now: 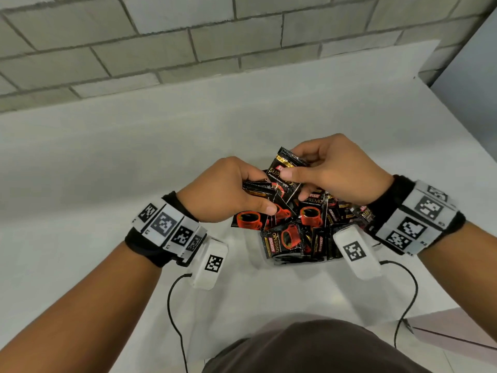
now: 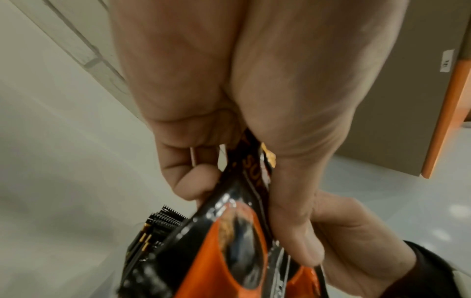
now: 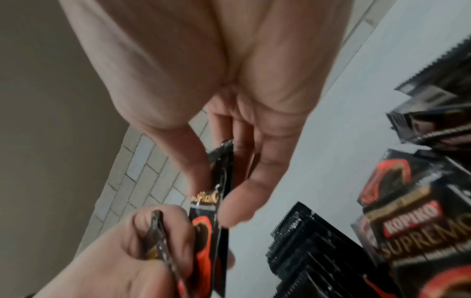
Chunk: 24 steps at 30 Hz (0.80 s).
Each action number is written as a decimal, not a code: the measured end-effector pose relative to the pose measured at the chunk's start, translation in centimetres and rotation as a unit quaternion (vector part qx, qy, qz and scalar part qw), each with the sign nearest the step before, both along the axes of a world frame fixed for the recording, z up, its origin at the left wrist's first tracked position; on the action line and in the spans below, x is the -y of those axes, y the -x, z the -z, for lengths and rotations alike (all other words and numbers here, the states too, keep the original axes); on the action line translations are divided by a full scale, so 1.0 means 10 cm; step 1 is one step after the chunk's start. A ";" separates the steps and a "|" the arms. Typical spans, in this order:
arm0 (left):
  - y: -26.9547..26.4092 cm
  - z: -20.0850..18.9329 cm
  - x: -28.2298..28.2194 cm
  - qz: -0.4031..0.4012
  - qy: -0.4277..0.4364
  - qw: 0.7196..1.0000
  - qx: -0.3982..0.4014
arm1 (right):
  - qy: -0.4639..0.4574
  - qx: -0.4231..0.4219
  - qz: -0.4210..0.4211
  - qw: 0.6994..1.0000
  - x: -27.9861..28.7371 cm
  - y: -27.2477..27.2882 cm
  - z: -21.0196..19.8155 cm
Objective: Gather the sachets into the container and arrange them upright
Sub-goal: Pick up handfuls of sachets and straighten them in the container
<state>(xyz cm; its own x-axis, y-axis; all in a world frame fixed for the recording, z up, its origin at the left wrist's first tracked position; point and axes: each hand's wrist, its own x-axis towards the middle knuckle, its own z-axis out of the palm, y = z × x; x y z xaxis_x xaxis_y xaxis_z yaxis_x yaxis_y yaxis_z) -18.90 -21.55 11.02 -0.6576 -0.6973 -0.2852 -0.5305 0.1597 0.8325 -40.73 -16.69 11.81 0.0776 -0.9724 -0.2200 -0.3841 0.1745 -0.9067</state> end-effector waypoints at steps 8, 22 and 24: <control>-0.31 -0.08 0.18 -0.033 0.052 0.995 0.075 | 0.055 -0.151 -0.046 0.986 0.08 0.04 0.02; -0.46 -0.02 0.22 -0.003 0.037 0.993 0.116 | 0.154 -0.456 -0.294 0.826 0.05 -0.44 0.59; -0.47 -0.02 0.21 -0.005 0.035 0.993 0.114 | 0.162 -0.491 -0.315 0.796 0.04 -0.47 0.61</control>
